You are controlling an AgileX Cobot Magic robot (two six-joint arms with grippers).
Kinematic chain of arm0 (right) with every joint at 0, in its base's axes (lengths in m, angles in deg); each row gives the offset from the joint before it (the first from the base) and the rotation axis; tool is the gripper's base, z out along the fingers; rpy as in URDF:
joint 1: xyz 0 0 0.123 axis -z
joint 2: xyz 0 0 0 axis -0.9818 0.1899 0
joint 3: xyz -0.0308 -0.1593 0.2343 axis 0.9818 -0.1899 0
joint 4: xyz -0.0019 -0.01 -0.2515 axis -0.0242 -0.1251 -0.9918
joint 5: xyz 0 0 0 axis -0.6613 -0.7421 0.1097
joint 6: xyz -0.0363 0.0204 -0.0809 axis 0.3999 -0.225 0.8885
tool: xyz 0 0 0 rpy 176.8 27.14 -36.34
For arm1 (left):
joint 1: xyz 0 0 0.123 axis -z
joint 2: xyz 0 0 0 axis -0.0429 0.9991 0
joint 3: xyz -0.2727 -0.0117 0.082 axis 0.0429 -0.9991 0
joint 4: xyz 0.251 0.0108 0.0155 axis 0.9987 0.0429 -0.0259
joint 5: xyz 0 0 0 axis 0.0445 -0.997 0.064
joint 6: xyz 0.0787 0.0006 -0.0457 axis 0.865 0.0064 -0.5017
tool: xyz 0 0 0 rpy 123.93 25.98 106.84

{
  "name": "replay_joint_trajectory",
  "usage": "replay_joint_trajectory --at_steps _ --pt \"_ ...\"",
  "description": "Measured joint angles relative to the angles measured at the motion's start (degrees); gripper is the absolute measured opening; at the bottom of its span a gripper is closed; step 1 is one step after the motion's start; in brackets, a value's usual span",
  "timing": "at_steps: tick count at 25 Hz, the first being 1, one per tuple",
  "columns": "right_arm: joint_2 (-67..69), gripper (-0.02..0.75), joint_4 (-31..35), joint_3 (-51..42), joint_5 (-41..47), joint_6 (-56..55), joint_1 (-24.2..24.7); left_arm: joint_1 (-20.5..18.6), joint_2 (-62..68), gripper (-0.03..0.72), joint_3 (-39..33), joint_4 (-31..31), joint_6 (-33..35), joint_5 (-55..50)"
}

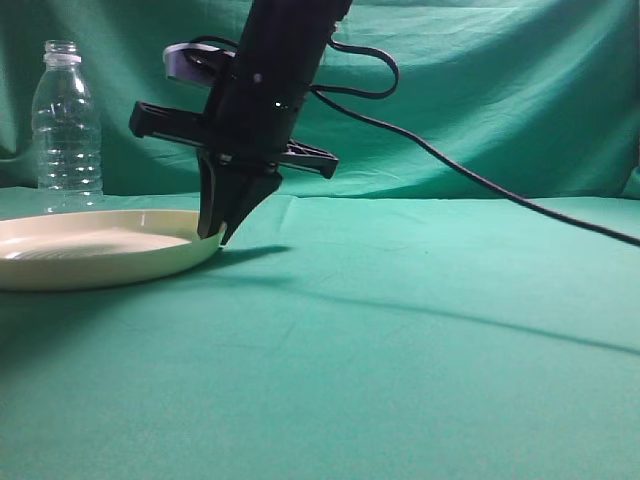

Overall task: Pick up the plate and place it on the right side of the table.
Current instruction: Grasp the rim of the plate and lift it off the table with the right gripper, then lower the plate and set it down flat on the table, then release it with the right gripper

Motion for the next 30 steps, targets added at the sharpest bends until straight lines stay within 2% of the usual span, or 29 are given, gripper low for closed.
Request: replay_joint_trajectory --at_steps 2,3,7,14,18,24,30 --pt "0.00 0.071 0.57 0.28 0.14 -0.54 0.00 0.00 0.00 0.000 0.00 0.00 0.00 0.00" --pt "0.00 0.000 0.47 0.68 0.66 -0.88 0.00 0.00 0.00 0.000 0.00 0.00 0.00 0.00" --pt "0.23 0.000 -2.64 4.75 5.24 -2.73 0.00 0.00 0.00 0.000 0.00 0.00 0.00 0.00" --pt "0.23 0.000 -12.90 9.21 14.29 -8.74 -0.09 0.00 0.00 0.000 0.00 0.00 0.00 0.00" --pt "0.23 0.000 -13.75 9.33 18.55 -11.47 1.04 0.00 0.00 0.000 0.00 0.00 0.00 0.00" --pt "-2.19 0.000 -13.75 5.90 21.94 -12.42 7.50 0.00 0.00 0.000 0.00 0.00 0.00 0.00" --pt "-9.53 0.000 -14.14 -2.98 21.40 -12.09 15.57 0.00 0.00 0.000 0.00 0.00 0.00 0.00"
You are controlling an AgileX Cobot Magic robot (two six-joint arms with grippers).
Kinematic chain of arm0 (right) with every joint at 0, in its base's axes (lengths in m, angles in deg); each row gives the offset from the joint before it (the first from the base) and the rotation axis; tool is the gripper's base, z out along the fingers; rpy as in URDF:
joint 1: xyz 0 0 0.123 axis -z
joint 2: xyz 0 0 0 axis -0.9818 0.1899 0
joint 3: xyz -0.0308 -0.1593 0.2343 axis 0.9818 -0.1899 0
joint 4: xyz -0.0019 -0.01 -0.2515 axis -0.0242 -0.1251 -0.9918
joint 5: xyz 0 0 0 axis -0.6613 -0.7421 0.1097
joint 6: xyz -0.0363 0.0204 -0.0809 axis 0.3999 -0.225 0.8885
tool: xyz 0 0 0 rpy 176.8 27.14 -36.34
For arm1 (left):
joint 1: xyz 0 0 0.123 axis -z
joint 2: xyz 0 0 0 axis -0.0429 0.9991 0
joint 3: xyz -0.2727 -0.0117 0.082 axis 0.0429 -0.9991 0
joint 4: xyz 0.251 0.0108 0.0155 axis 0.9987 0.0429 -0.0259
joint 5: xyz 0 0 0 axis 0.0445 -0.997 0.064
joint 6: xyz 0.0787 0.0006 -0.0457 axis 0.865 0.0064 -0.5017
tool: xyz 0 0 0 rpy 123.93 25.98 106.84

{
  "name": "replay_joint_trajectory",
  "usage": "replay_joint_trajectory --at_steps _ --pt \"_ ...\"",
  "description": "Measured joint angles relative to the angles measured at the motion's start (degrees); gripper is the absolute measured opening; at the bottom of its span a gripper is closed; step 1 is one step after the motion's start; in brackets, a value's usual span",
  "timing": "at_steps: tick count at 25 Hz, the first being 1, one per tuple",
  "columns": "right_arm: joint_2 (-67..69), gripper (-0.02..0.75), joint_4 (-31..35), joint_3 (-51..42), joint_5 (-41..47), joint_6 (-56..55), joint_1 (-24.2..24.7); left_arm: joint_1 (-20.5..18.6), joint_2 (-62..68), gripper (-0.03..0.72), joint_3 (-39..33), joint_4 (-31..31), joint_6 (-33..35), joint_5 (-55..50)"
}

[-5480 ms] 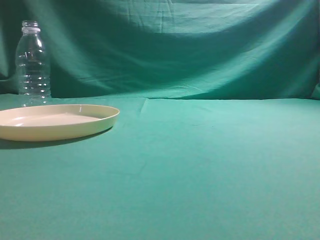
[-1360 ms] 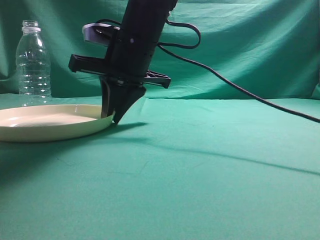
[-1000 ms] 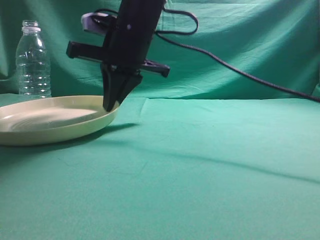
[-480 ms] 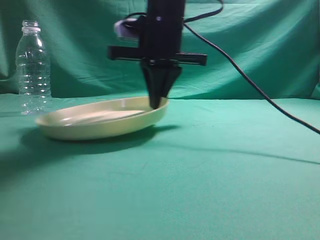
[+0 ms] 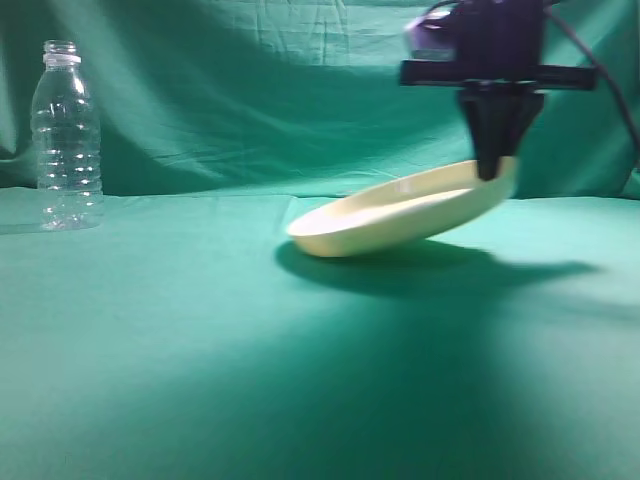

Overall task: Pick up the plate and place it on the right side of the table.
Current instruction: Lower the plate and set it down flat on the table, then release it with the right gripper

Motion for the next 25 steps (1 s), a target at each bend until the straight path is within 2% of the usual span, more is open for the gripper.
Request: replay_joint_trajectory --at_steps 10,14,18,24,25 --pt "-13.95 0.000 -0.36 -23.27 -10.65 2.04 14.21 0.00 0.00 0.000 0.00 0.00 0.00 0.00" --pt "-16.76 0.000 1.46 -30.82 -15.78 2.68 19.60 0.00 0.00 0.000 0.00 0.00 0.00 0.00" --pt "-16.89 0.000 2.17 -35.31 -20.21 3.13 21.39 0.00 0.00 0.000 0.00 0.00 0.00 0.00" --pt "-16.89 0.000 2.17 -36.24 -23.87 3.70 21.39 0.00 0.00 0.000 0.00 0.00 0.00 0.00" --pt "-16.89 0.071 2.17 -36.24 -24.16 3.70 21.39 0.00 0.00 0.000 0.00 0.00 0.00 0.00"
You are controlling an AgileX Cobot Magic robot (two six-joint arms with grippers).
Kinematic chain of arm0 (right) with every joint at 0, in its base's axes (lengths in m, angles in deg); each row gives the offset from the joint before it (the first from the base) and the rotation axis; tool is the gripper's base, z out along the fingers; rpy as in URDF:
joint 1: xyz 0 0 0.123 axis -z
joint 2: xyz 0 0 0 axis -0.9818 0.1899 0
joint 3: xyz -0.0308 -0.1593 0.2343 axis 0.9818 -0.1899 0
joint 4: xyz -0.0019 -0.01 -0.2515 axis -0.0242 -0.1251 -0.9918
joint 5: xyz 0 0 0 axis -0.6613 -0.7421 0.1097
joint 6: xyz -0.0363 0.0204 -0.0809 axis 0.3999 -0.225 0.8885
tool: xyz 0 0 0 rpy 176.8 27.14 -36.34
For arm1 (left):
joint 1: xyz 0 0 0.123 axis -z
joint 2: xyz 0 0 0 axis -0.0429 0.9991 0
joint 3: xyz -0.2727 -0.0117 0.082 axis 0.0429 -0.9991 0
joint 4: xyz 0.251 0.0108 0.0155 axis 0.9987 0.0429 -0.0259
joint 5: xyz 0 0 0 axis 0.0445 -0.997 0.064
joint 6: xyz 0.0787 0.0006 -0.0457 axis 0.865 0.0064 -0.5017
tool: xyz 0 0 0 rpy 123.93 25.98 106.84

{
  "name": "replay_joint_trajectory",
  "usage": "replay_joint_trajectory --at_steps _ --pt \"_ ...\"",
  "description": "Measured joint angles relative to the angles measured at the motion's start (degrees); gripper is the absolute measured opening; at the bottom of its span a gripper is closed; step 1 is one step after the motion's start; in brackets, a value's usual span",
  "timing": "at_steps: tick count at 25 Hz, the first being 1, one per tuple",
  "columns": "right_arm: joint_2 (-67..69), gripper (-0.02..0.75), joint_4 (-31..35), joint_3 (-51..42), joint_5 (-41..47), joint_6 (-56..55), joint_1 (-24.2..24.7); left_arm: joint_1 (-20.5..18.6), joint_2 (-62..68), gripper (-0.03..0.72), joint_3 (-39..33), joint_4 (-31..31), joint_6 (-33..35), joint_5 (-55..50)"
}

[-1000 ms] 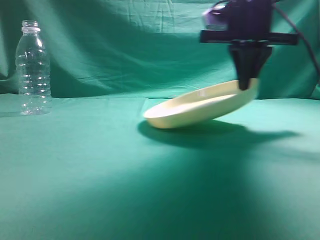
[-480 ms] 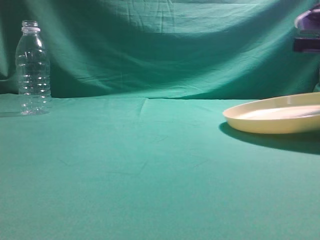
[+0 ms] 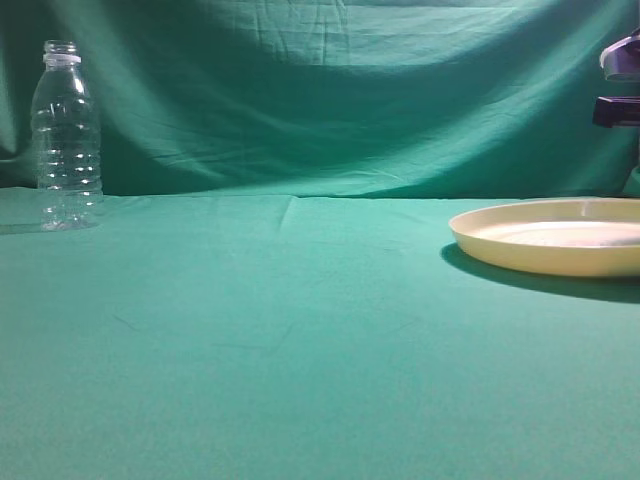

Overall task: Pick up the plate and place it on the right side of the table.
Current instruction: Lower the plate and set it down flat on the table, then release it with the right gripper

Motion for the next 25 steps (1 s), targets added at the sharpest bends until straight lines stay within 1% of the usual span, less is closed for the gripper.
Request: replay_joint_trajectory --at_steps 5,6,7,9,10,12,15,17,18,19,20,23,25 --pt "0.00 0.071 0.00 -0.14 -1.09 0.11 0.00 0.00 0.00 0.000 0.00 0.00 0.00 0.00" --pt "0.00 0.111 0.00 -0.14 -1.18 0.26 0.00 0.00 0.00 0.000 0.00 0.00 0.00 0.00" --pt "0.00 0.129 0.00 -0.14 -1.18 0.39 0.00 0.00 0.00 0.000 0.00 0.00 0.00 0.00" --pt "0.00 0.124 0.00 -0.14 -1.31 0.63 0.00 0.00 0.00 0.000 0.00 0.00 0.00 0.00" --pt "0.00 0.179 0.00 -0.14 -1.31 0.77 0.00 0.00 0.00 0.000 0.00 0.00 0.00 0.00" --pt "0.00 0.258 0.00 -0.14 -1.16 1.11 0.00 0.00 0.00 0.000 0.00 0.00 0.00 0.00" --pt "0.00 0.459 0.00 1.89 1.81 1.36 0.00 0.00 0.00 0.000 0.00 0.00 0.00 0.00" --pt "0.00 0.577 0.00 5.16 5.48 1.39 0.00 0.00 0.00 0.000 0.00 0.00 0.00 0.00" --pt "0.00 0.622 0.00 7.13 7.19 1.39 0.00 0.00 0.00 0.000 0.00 0.00 0.00 0.00" --pt "0.00 0.643 0.00 8.81 9.31 1.39 0.00 0.00 0.00 0.000 0.00 0.00 0.00 0.00" --pt "0.00 0.631 0.00 10.88 11.51 1.39 0.00 0.00 0.00 0.000 0.00 0.00 0.00 0.00" --pt "-0.12 0.631 0.43 15.96 17.75 1.39 0.00 0.00 0.00 0.000 0.00 0.00 0.00 0.00" --pt "-1.10 0.507 1.40 18.09 21.15 1.39 0.00 0.00 0.00 0.000 0.00 0.00 0.00 0.00"
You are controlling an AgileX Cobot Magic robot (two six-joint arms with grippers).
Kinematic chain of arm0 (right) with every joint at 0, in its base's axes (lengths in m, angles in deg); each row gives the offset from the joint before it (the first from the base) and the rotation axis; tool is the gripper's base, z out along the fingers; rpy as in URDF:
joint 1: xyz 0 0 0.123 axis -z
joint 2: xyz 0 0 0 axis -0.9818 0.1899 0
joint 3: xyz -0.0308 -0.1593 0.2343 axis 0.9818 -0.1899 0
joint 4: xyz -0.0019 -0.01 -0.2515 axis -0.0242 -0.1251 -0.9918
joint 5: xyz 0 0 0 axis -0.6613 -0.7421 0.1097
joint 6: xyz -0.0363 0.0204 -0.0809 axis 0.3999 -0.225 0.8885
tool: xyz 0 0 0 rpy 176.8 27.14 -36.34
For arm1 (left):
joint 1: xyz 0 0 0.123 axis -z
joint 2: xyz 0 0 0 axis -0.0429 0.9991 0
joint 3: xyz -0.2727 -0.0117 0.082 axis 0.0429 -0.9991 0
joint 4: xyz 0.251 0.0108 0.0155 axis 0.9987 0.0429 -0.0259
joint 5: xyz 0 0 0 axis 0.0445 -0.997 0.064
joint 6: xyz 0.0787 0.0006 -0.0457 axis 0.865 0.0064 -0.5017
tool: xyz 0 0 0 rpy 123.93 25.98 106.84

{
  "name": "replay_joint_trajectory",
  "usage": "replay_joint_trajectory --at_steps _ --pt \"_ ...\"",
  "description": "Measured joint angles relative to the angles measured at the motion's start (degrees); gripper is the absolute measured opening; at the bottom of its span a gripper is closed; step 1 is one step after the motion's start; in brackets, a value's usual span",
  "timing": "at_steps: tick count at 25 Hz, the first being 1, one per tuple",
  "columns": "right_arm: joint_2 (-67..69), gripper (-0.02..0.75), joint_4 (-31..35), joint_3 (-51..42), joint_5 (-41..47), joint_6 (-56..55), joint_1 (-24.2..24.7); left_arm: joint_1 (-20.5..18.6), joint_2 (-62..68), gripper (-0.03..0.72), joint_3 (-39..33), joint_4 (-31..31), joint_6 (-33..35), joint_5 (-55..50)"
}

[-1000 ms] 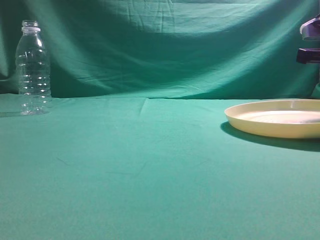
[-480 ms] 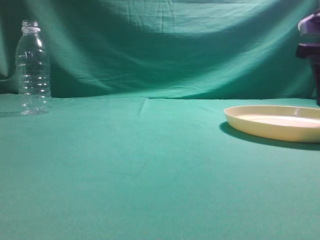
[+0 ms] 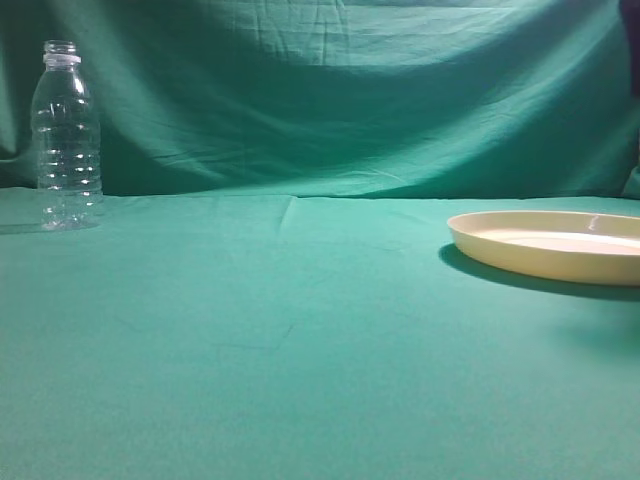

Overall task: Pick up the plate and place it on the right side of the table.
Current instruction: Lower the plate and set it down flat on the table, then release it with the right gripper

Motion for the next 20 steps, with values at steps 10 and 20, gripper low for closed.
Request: replay_joint_trajectory --at_steps 10,20 --pt "-13.87 0.000 6.92 -1.06 3.75 2.83 0.00 0.00 0.00 0.000 0.00 0.00 0.00 0.00" --pt "-40.08 0.000 17.12 -22.01 -9.40 15.00 0.00 0.00 0.00 0.000 0.00 0.00 0.00 0.00"
